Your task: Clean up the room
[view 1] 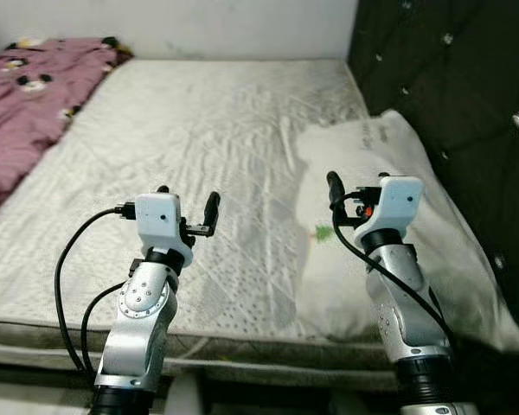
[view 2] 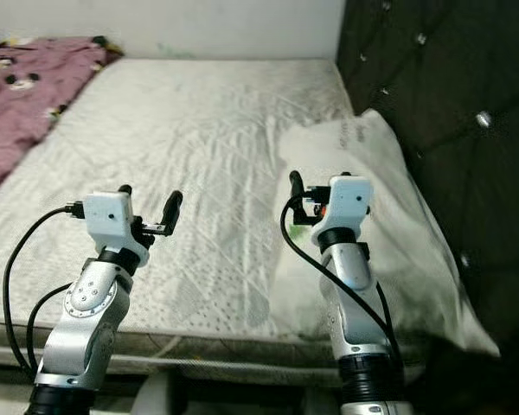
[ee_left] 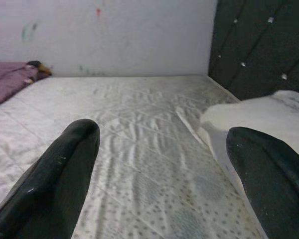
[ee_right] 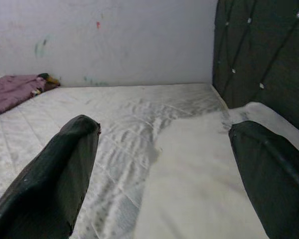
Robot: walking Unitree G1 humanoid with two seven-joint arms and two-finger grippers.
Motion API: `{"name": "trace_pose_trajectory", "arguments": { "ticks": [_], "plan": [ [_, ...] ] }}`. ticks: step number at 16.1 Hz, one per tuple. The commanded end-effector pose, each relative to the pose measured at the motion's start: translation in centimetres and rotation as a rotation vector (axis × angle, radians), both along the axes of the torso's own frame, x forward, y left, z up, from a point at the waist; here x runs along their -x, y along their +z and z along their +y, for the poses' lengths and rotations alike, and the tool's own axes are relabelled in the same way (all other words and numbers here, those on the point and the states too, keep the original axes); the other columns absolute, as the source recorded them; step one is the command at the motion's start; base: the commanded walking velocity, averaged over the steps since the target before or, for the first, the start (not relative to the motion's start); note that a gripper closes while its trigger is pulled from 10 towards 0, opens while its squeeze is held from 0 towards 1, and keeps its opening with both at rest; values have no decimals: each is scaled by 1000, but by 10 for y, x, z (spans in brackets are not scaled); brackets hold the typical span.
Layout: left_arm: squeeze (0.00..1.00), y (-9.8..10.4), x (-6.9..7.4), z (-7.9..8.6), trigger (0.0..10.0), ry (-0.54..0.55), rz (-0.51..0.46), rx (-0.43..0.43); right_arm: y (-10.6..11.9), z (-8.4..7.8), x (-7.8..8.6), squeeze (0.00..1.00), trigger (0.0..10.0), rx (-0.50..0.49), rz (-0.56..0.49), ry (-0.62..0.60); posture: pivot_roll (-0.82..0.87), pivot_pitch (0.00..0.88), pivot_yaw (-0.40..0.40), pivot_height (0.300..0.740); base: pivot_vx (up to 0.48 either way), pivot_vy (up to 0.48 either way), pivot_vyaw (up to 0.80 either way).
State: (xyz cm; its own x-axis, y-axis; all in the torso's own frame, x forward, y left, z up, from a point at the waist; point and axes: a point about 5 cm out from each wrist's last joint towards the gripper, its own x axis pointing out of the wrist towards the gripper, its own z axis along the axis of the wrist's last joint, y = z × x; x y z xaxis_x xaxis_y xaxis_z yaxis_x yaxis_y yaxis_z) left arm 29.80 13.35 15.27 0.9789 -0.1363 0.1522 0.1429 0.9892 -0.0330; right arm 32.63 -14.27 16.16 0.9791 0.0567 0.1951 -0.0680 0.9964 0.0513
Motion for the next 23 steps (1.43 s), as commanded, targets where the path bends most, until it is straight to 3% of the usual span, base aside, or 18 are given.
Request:
{"name": "trace_pose_trajectory", "arguments": {
  "ticks": [1,8,11,14,20,23],
  "plan": [
    [0,3,-1,2,10000,4,-9,-5,-1,1,0,0,10000,-9,-2,-1,-38,0,37,685,0,0,0],
    [0,6,-3,1,10000,5,-15,-1,-9,-5,2,0,10000,35,17,-42,-38,0,41,707,0,0,0],
    [0,6,-3,3,10000,17,-20,-13,-13,-10,0,0,10000,19,39,-71,-34,0,41,740,0,0,0],
    [0,2,-3,6,10000,57,6,-47,-15,-10,0,0,10000,20,43,-75,-32,0,43,740,0,0,0],
    [0,0,-4,5,10000,39,13,-12,-18,-10,-2,0,10000,19,55,-75,-34,0,43,740,0,0,0],
    [0,0,-7,0,10000,42,14,18,-29,-16,-4,0,10000,18,156,-101,-45,0,10,740,0,0,0]
  ]
}}
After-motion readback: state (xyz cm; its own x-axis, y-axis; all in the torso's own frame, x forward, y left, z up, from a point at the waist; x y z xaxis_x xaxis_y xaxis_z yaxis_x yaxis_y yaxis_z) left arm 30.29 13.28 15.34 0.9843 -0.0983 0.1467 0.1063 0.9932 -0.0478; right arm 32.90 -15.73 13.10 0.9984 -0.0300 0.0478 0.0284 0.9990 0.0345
